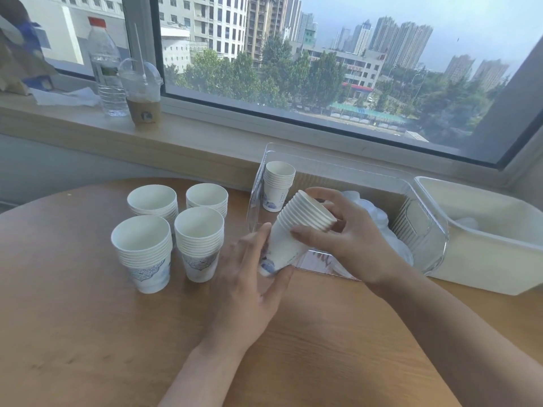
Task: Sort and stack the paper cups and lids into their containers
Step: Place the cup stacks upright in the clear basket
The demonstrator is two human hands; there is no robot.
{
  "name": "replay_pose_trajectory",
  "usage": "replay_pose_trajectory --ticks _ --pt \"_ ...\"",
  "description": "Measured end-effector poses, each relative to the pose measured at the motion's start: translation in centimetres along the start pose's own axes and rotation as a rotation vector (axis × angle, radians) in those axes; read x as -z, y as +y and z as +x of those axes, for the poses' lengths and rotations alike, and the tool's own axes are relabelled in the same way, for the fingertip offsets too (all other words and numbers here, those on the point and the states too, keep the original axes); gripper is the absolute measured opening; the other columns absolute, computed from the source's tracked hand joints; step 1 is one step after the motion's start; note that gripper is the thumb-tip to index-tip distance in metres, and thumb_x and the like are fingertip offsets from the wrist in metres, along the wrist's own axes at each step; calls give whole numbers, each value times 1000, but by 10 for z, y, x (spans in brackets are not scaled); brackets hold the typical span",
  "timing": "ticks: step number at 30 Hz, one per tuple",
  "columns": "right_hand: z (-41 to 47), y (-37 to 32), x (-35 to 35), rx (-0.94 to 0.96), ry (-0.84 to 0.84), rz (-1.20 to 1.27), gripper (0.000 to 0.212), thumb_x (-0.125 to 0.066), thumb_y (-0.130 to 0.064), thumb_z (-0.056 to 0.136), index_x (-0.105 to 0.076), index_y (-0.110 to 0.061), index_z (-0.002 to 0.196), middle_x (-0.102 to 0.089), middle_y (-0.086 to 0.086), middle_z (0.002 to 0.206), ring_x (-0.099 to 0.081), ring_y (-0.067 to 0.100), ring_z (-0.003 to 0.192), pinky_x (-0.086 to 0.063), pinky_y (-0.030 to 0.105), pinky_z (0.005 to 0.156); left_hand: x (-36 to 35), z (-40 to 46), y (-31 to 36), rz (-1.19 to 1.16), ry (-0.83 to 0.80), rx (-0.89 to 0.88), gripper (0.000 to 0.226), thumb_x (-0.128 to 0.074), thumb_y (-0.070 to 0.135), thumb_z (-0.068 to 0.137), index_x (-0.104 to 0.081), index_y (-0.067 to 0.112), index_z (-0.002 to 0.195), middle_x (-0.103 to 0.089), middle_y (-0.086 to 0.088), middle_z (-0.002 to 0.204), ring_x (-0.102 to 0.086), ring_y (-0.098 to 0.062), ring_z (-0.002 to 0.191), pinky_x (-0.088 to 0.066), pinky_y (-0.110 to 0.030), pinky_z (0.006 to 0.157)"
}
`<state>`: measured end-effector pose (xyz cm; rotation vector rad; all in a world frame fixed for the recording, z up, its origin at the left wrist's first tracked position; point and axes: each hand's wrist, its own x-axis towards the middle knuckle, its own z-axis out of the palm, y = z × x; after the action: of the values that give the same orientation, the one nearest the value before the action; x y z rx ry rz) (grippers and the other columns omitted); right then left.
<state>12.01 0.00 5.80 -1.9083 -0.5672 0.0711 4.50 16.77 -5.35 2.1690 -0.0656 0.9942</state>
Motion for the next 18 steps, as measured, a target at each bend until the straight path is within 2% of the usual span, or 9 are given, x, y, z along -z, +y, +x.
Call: replay_pose_trajectory --ticks 2,3,4,5,7,10,13,16,18 --pt "6 -3 10 -16 40 45 57 -91 -23 80 -65 -29 131 -73 8 111 -72 40 95 -61 62 81 0 0 0 13 -3 13 57 -60 44 100 -57 13 147 -63 4 132 -62 -20 115 -53 -40 98" --pt "10 -4 16 -22 65 66 57 -91 -24 80 -65 -28 131 -74 9 110 -71 48 90 -62 62 74 -1 1 0 24 -7 24 54 -59 41 101 -58 13 147 -62 3 133 -62 -22 117 -53 -41 100" --pt "14 -5 22 -21 97 75 60 -92 -27 78 -64 -28 132 -74 7 109 -71 47 87 -64 55 69 -1 0 -1 34 -12 41 52 -60 37 101 -58 14 147 -61 2 134 -61 -23 120 -52 -41 101" --pt "20 -6 28 -14 137 65 64 -93 -31 77 -63 -30 133 -75 3 109 -74 40 87 -66 44 69 -2 0 -1 40 -20 60 52 -61 34 100 -57 14 148 -58 1 137 -59 -23 124 -50 -40 104" --pt "37 -1 39 8 234 13 69 -93 -32 77 -59 -32 137 -72 2 116 -77 21 92 -65 31 79 -2 -1 -2 47 -42 102 59 -66 31 97 -51 15 152 -51 0 144 -53 -21 132 -44 -31 110" --pt "70 12 46 10 340 -86 75 -93 -29 78 -52 -32 140 -63 0 131 -74 12 97 -58 26 84 -3 -2 -4 55 -71 143 73 -70 29 95 -40 14 160 -41 -2 156 -42 -19 145 -35 -29 118" --pt "95 26 42 -11 370 -194 77 -94 -28 76 -48 -31 139 -55 -5 132 -67 0 94 -50 23 87 -3 -2 -4 52 -83 160 81 -73 25 94 -33 12 164 -36 -4 164 -34 -18 153 -27 -30 124" --pt "113 41 30 -37 356 -285 78 -94 -28 76 -46 -28 138 -51 -4 126 -56 17 112 -46 32 94 -3 -2 -4 54 -104 179 88 -74 25 94 -26 14 166 -31 -3 168 -26 -14 157 -17 -21 125" --pt "121 49 22 -65 352 -311 78 -94 -28 76 -46 -27 137 -51 -2 124 -53 22 116 -48 39 97 -3 -2 -5 58 -116 215 92 -74 29 95 -20 17 168 -26 0 171 -20 -7 158 -9 -11 123"
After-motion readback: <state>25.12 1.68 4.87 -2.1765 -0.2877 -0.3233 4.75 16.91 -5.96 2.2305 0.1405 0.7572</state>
